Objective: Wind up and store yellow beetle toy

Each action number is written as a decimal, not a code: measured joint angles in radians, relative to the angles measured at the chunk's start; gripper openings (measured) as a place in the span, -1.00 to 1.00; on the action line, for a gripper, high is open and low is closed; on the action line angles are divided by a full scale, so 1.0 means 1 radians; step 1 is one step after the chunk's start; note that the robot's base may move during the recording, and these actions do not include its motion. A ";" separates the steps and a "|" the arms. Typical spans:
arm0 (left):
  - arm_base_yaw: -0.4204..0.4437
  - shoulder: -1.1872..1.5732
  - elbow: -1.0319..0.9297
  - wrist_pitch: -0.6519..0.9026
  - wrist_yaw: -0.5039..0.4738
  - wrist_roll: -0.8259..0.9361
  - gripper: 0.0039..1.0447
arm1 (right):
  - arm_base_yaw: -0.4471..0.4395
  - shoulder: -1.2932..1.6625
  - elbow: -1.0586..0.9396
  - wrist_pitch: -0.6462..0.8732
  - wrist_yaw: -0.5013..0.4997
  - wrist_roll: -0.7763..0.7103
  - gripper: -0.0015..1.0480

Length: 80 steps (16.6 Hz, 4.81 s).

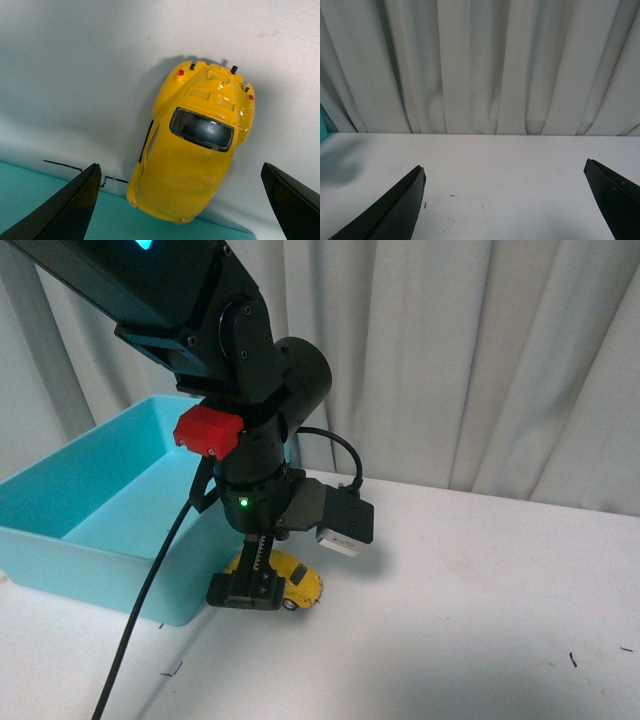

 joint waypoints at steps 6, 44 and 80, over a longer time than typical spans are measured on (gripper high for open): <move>-0.005 0.007 -0.010 0.002 0.028 0.133 0.74 | 0.000 0.000 0.000 0.000 0.000 0.000 0.87; 0.355 0.109 0.274 0.036 -0.093 -1.008 -0.28 | 0.000 0.000 0.000 0.000 0.000 0.000 0.87; 0.241 -1.537 -1.331 1.130 0.114 -1.218 -0.97 | 0.000 0.000 0.000 0.000 0.000 0.000 0.87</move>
